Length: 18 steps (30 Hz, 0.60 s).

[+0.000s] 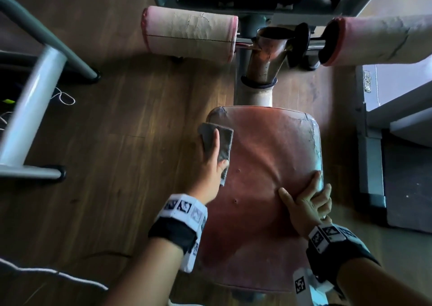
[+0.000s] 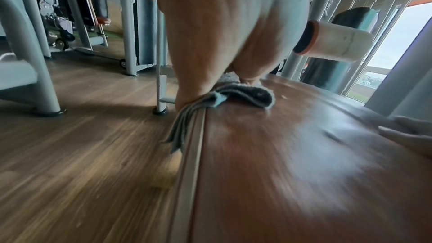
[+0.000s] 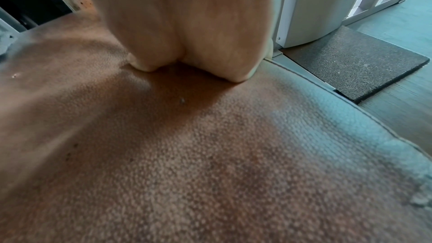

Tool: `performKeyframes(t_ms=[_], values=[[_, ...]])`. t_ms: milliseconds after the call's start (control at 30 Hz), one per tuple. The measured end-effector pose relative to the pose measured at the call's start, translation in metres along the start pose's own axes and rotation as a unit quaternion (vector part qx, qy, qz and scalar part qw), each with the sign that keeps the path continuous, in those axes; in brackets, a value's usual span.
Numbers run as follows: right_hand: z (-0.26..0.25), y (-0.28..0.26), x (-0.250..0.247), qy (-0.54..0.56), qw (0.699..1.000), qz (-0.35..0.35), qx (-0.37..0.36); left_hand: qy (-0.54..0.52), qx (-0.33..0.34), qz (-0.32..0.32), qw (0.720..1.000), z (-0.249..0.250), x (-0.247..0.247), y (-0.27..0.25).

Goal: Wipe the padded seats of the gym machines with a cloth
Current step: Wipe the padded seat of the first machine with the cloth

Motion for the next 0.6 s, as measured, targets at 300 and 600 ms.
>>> performKeyframes(t_ms=[300, 600], values=[[0.002, 0.004, 0.002, 0.007, 1.0, 0.008, -0.008, 0.13, -0.031, -0.015, 0.991, -0.006, 0.002, -0.137], [0.002, 0.005, 0.003, 0.005, 1.0, 0.015, -0.009, -0.091, -0.068, -0.032, 0.993, 0.018, -0.007, 0.018]])
Point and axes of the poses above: each hand's wrist, its own y-axis towards the middle knuckle, its own x-axis out of the palm, z = x × y, the point moved 8 cm from there along y, towards the middle knuckle, and after that the axes turned 1 degree about y, right-handed, at the moved point
